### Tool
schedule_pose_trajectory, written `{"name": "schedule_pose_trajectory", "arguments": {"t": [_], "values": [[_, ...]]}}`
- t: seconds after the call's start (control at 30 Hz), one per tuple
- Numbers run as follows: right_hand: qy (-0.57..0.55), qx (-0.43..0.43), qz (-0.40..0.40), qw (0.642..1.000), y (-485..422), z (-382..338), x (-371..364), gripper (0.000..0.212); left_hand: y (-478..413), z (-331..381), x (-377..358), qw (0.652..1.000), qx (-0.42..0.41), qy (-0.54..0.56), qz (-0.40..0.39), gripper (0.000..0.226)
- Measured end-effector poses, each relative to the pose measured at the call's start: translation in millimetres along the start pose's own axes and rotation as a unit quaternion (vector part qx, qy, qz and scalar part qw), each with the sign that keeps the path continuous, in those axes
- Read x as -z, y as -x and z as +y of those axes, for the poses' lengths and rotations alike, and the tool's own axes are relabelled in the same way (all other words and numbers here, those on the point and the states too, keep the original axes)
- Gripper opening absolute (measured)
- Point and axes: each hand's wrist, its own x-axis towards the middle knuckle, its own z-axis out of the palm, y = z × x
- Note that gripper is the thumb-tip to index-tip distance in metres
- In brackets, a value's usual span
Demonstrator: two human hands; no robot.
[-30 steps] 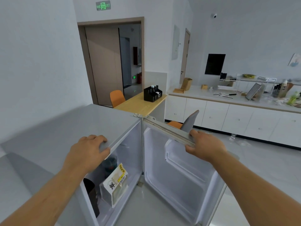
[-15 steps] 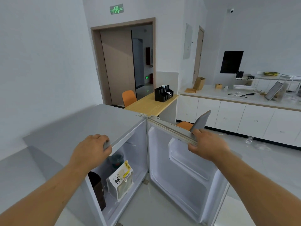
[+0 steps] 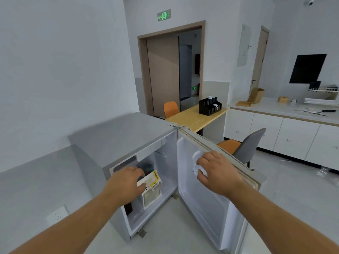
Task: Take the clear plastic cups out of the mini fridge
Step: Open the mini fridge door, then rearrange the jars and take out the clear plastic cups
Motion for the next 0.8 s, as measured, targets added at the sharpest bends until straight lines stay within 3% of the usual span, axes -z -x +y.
{"name": "schedule_pose_trajectory", "arguments": {"t": [0.17,0.4,0.53,0.7,0.8], "values": [[-0.039,0.032,-0.087,0.995,-8.4,-44.4,-41.0,0.036,14.4,4.1,-50.8,0.994,0.065,0.018,-0.08,0.044],[-0.104,-0.066,-0.162,0.979,-13.2,-79.0,-86.0,0.028,-12.3,11.6,-88.4,0.98,0.11,0.107,-0.123,0.066],[-0.191,-0.193,-0.226,0.935,-31.6,-96.7,-140.3,0.017,-55.5,-1.8,-124.0,0.962,0.157,0.183,-0.125,0.076],[-0.287,-0.315,-0.279,0.861,-78.2,-106.0,-206.2,0.031,-108.3,-29.7,-173.8,0.932,0.244,0.247,-0.101,0.094],[-0.316,-0.338,-0.291,0.837,-114.7,-107.2,-242.6,0.032,-128.8,-45.6,-198.8,0.924,0.278,0.248,-0.091,0.09]]}}
